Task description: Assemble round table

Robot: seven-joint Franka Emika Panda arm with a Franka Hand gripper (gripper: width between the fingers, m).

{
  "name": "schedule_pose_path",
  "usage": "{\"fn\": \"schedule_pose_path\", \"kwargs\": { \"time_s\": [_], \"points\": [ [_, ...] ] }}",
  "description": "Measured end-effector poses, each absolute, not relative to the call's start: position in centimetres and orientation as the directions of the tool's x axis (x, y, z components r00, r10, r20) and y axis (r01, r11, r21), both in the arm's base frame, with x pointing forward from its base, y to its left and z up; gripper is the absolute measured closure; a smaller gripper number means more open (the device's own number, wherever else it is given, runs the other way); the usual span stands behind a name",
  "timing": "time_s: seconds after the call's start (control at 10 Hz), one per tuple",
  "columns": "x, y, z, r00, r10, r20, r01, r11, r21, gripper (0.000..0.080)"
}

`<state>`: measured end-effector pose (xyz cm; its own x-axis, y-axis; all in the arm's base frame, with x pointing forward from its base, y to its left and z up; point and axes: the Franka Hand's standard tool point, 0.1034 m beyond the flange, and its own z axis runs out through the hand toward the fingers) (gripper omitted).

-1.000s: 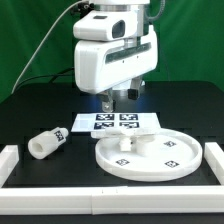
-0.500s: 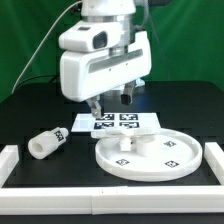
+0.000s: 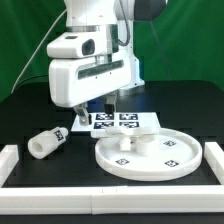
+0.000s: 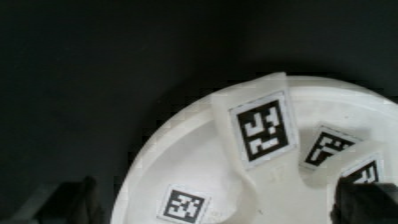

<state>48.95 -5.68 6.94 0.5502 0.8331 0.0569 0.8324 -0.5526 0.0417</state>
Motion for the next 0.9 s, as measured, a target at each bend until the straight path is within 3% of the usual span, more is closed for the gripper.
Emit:
{"fn": "schedule_pose_path", "kwargs": {
  "time_s": [0.1, 0.3, 0.4, 0.9],
  "points": [
    [48.9, -5.7, 6.9, 0.55, 0.833, 0.056, 0.832, -0.553, 0.041, 0.015],
    [48.0, -5.9, 5.4, 0.478, 0.875, 0.081, 0.862, -0.485, 0.147, 0.015],
    [46.7, -6.1, 4.3, 0.461, 0.884, 0.078, 0.869, -0.467, 0.162, 0.015],
    [47.2, -4.6, 2.7, 0.456, 0.885, 0.088, 0.87, -0.465, 0.167, 0.015]
  ]
}}
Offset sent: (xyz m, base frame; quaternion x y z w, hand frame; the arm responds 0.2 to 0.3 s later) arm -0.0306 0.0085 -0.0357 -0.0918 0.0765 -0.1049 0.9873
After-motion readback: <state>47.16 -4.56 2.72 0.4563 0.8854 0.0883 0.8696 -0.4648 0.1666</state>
